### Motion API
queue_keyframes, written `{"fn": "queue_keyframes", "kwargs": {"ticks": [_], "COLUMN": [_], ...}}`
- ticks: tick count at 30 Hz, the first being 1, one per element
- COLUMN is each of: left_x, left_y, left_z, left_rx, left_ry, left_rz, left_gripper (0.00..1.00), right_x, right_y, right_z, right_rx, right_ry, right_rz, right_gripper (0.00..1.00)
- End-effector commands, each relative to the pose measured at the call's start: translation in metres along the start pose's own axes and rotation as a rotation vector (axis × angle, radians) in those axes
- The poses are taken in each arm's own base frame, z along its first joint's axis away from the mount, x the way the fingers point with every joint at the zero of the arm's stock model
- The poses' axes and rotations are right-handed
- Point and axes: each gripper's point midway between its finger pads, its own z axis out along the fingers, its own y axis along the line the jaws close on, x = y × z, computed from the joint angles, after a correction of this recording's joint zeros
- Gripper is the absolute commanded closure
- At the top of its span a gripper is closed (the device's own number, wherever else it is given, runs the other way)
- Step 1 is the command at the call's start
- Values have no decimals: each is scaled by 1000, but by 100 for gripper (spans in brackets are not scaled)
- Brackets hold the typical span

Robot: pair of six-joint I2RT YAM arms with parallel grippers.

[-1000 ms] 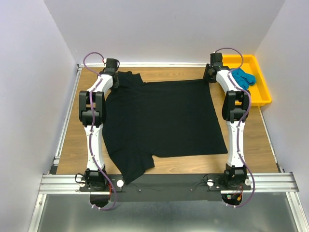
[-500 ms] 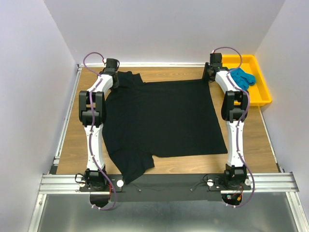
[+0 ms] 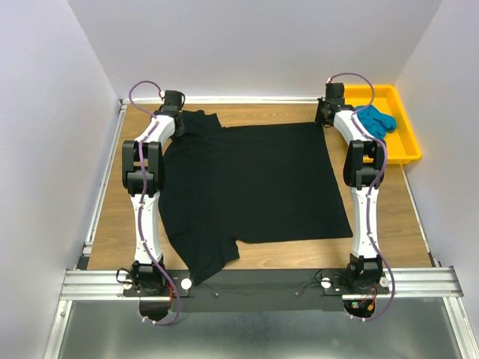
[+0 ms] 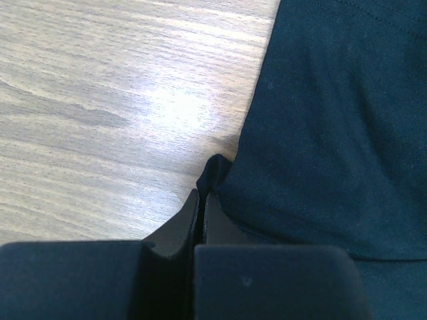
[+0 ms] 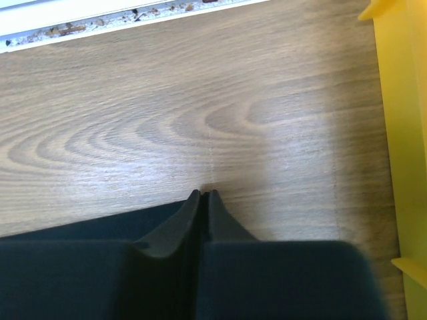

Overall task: Fold and stack the t-shirts
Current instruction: Fold the tshirt

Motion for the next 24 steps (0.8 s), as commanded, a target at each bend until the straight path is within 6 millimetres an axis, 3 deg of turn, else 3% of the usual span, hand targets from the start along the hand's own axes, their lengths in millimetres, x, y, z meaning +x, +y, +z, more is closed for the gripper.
{"fn": "queue_keyframes", "kwargs": {"ticks": [1,3,6,14,24], "left_x": [8,3,-10,-40,-45], "left_y": [7,6,7,8,10], "left_z": [13,10,5,-22,-52], "left_rx": [-13,-7,4,51,83], "left_ry": [14,5,-22,-87,-112], "left_rz": [4,1,-11,-38,-42], "left_gripper": [100,100,100,100,100], "right_x": [45,38,22,-27,-31], "right_y": [-4,-4,-3,1,1], "right_z": [7,5,0,-39,-72], "right_rx": [4,4,3,-12,-25], "right_ry": [122,107,74,-22,-22], "right_rz": [-28,-29,-28,-26,-30], "right_gripper": [94,99,99,100,99]}}
